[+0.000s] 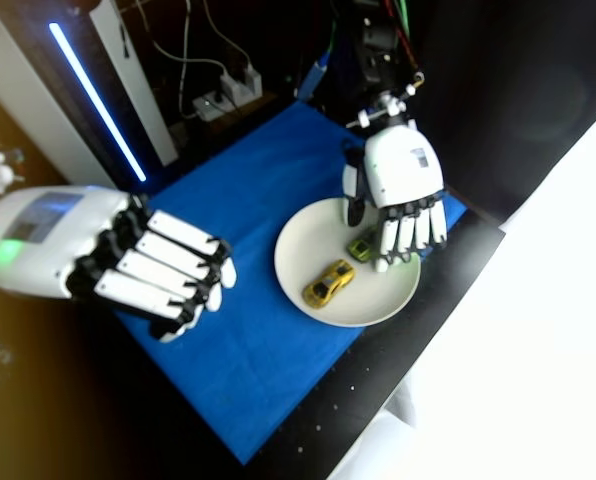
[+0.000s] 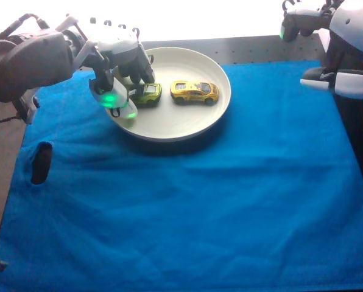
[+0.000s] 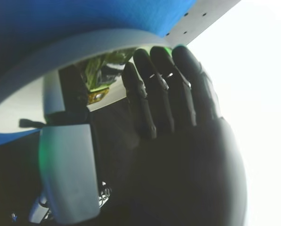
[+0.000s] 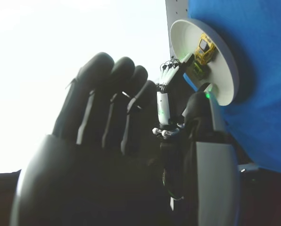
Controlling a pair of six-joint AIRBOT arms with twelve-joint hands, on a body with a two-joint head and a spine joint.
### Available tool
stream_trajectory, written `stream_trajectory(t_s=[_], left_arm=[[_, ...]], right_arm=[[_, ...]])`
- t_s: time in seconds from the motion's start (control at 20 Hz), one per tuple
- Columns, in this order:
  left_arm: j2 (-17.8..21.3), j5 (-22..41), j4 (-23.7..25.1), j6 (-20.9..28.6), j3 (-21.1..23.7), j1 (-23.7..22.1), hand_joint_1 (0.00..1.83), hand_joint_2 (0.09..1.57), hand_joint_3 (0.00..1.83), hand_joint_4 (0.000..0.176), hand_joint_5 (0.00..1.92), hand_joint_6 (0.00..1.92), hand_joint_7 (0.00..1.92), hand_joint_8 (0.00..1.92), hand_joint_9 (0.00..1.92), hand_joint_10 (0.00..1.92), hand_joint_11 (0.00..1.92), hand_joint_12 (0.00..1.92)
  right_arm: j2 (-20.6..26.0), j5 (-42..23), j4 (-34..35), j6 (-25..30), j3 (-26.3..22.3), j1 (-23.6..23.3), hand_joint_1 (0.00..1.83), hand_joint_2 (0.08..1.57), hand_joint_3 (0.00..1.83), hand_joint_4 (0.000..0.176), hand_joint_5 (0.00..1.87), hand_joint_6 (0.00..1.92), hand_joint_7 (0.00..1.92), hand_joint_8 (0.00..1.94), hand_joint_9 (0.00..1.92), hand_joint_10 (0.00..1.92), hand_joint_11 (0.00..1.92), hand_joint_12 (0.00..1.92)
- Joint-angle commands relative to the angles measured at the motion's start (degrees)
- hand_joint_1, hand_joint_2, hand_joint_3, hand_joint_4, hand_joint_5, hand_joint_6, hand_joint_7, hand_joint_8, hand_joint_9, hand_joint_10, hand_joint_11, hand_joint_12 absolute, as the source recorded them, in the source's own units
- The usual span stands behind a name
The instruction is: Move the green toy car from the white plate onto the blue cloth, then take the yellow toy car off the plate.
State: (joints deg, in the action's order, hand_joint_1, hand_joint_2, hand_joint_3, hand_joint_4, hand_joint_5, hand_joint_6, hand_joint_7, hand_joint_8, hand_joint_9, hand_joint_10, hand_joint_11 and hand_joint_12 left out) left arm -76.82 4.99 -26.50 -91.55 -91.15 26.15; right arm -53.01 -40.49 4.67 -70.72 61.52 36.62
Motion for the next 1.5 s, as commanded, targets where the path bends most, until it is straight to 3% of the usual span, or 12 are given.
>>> stream_trajectory(t_s=[0.0,0.15,0.25,0.3,0.35,0.4,0.65,0.7,0.9,1.05,1.15,1.45], left_arm=[[-0.3,5.2,-0.1,0.0,-0.3,-0.2,1.14,0.98,0.00,0.000,0.79,0.06,0.57,0.70,0.39,1.17,0.20,1.70],[-0.5,5.2,-0.6,0.0,-0.6,0.0,1.17,1.00,0.00,0.000,0.81,0.09,0.55,0.85,0.40,1.29,0.26,1.75],[-0.6,5.2,-0.8,0.0,-0.7,0.0,1.16,1.04,0.01,0.000,0.87,0.15,0.58,0.94,0.49,1.36,0.39,1.79],[-0.6,5.2,-0.8,0.0,-0.7,0.0,1.17,1.18,0.01,0.000,0.80,0.96,0.74,1.34,0.57,1.48,0.50,1.86],[-0.6,5.2,-0.8,0.0,-0.7,0.0,1.17,1.22,0.00,0.000,0.76,1.15,0.75,1.46,0.59,1.53,0.53,1.90],[-0.6,5.2,-0.9,0.0,-0.6,0.0,1.16,1.24,0.00,0.000,0.76,1.22,0.74,1.50,0.61,1.60,0.57,1.92],[0.2,5.8,-1.0,0.0,0.1,-0.4,1.18,1.24,0.00,0.000,0.83,1.12,0.70,1.58,0.61,1.66,0.50,1.92],[0.4,6.2,-1.1,0.0,0.3,-0.6,1.20,1.23,0.00,0.000,0.84,1.05,0.71,1.62,0.58,1.76,0.52,1.92],[1.4,7.9,-1.4,0.0,1.7,-1.0,1.20,1.23,0.00,0.000,0.88,1.01,0.69,1.63,0.51,1.65,0.37,1.92],[3.2,9.9,-1.3,-0.1,3.9,-1.7,1.18,1.23,0.00,0.000,0.87,1.09,0.68,1.57,0.47,1.60,0.26,1.91],[4.2,10.8,-0.8,-0.1,5.2,-2.0,1.17,1.23,0.00,0.000,0.87,1.11,0.69,1.56,0.48,1.59,0.27,1.92],[7.8,13.4,1.2,-0.1,10.0,-2.6,1.18,1.24,0.00,0.000,0.78,1.14,0.72,1.61,0.54,1.81,0.51,1.92]], right_arm=[[0.0,-7.4,-0.2,0.0,0.0,-0.8,1.01,1.03,0.00,0.000,0.49,0.86,0.55,0.98,0.47,1.38,0.36,1.83],[0.0,-7.4,-0.2,0.3,0.0,-0.8,0.99,1.04,0.00,0.000,0.47,0.89,0.53,1.01,0.48,1.40,0.44,1.82],[-0.1,-7.4,-0.3,0.4,0.0,-0.8,1.01,1.03,0.00,0.000,0.48,0.87,0.52,0.99,0.47,1.40,0.45,1.81],[-0.1,-7.4,-0.3,0.5,0.0,-0.8,1.02,1.04,0.00,0.000,0.48,0.89,0.52,1.05,0.48,1.45,0.44,1.85],[-0.2,-7.4,-0.3,0.5,0.0,-0.8,1.00,1.04,0.00,0.000,0.48,0.89,0.52,1.08,0.49,1.46,0.47,1.85],[-0.2,-7.4,-0.3,0.5,0.0,-0.8,0.99,1.05,0.00,0.000,0.48,0.90,0.51,1.08,0.47,1.46,0.46,1.83],[-0.5,-7.4,-0.3,0.5,-0.1,-0.7,1.03,1.06,0.01,0.000,0.48,0.92,0.50,1.06,0.51,1.41,0.53,1.79],[-0.5,-7.3,-0.3,0.5,-0.1,-0.7,1.00,1.06,0.00,0.000,0.49,0.88,0.50,1.05,0.48,1.41,0.45,1.82],[-0.5,-7.3,-0.4,0.5,-0.2,-0.7,1.00,1.05,0.00,0.000,0.49,0.87,0.49,1.07,0.45,1.46,0.42,1.84],[-0.5,-7.3,-0.4,0.5,-0.2,-0.6,0.99,1.04,0.00,0.000,0.48,0.86,0.47,1.05,0.41,1.43,0.38,1.81],[-0.5,-7.3,-0.4,0.5,-0.2,-0.5,1.01,1.04,0.00,0.000,0.48,0.87,0.47,1.06,0.40,1.46,0.38,1.84],[-0.5,-7.2,-0.4,0.5,-0.2,-0.5,1.04,1.02,0.00,0.000,0.48,0.86,0.46,1.15,0.40,1.49,0.37,1.85]])
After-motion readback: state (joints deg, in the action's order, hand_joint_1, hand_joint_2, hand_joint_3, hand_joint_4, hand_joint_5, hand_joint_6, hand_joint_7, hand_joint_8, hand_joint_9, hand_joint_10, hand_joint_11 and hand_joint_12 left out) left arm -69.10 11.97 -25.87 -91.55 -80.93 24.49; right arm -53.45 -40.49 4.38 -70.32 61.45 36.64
